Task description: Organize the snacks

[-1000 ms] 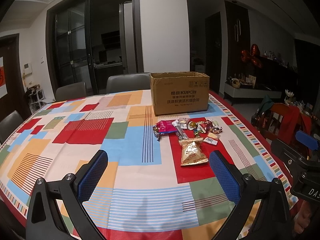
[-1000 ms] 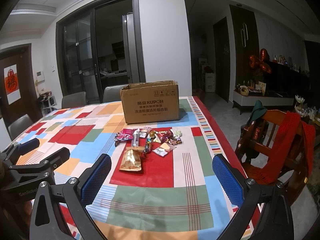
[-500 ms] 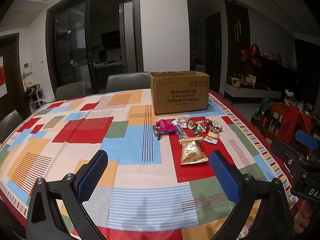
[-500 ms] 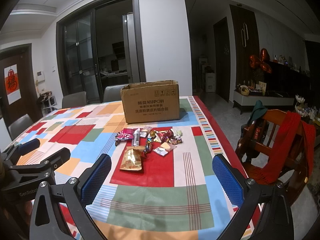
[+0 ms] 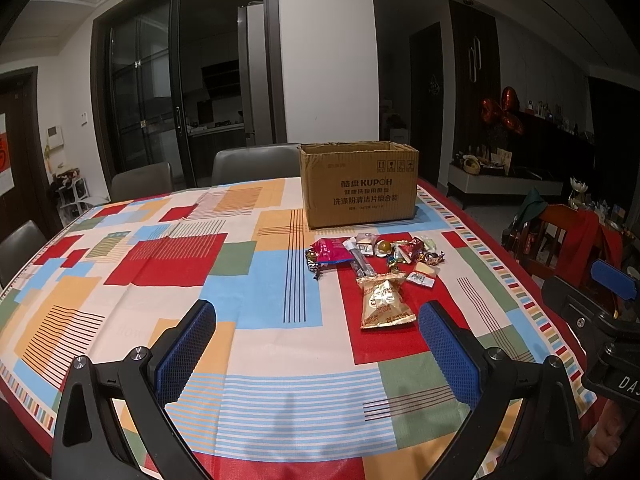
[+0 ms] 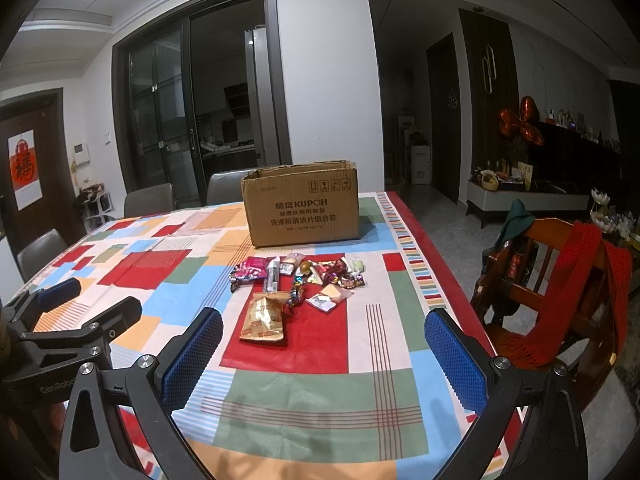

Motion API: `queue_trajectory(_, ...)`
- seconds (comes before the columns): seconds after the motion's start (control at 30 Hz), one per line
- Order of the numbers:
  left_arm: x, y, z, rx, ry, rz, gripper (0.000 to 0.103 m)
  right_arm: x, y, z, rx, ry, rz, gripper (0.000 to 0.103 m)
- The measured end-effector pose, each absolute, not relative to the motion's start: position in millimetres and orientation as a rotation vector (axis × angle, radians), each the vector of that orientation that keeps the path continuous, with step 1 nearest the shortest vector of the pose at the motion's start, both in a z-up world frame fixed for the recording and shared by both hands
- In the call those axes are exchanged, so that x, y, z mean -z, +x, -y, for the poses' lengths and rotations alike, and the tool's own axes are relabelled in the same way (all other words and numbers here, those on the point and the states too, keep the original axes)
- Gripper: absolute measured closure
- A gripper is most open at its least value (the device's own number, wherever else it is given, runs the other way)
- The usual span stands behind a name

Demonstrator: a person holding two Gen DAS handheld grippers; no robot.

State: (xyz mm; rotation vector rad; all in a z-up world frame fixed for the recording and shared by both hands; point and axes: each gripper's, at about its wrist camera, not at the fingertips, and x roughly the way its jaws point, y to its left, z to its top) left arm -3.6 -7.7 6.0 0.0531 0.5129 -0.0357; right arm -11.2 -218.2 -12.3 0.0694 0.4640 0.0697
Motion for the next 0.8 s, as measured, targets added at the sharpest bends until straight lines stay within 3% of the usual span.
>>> queue_trajectory(0.8,4.7,1.8,13.9,0.062,0.064,-0.544,0.000,23.1,-4.4,212.1,-0.081,0.078,-0.497,0.001)
